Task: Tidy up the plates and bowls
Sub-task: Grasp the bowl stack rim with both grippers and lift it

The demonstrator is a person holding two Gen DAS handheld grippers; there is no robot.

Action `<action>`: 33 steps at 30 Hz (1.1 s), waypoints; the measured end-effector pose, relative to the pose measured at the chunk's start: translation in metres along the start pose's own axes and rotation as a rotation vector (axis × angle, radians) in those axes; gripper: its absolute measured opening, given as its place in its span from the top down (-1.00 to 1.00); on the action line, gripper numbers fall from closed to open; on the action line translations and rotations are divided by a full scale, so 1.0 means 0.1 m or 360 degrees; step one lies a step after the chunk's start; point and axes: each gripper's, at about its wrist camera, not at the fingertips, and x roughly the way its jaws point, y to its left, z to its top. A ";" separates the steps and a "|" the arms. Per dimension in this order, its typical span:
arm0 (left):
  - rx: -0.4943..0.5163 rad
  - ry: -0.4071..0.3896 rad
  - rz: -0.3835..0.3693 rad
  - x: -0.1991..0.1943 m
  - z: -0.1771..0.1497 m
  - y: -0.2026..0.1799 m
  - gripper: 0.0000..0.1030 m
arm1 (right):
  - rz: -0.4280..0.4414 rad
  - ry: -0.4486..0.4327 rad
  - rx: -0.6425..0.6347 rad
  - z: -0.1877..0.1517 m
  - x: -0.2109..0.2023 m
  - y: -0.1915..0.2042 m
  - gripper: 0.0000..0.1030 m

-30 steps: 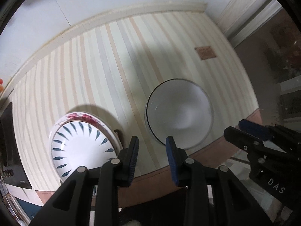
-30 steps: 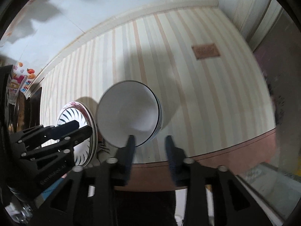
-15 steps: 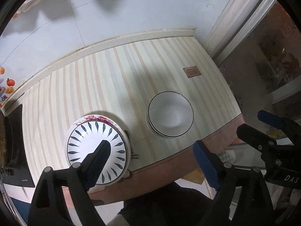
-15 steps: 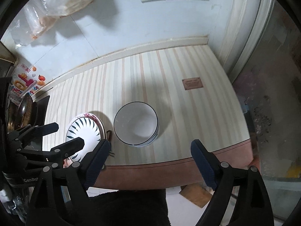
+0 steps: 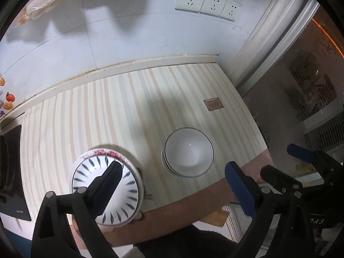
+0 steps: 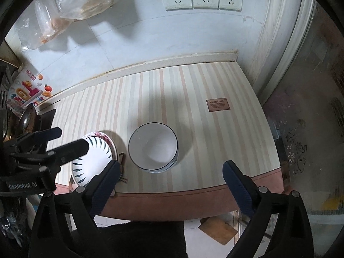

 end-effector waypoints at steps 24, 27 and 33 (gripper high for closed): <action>-0.0483 0.0790 -0.0608 2.38 0.14 0.53 -0.43 | 0.0890 0.0529 0.0718 -0.22 2.75 -0.71 -0.54; -0.0488 0.0780 -0.0638 2.40 0.14 0.54 -0.43 | 0.0905 0.0587 0.0740 -0.23 2.93 -0.72 -0.21; -0.0475 0.0759 -0.0637 2.37 0.12 0.57 -0.43 | 0.0901 0.0589 0.0722 -0.22 3.02 -0.67 -0.18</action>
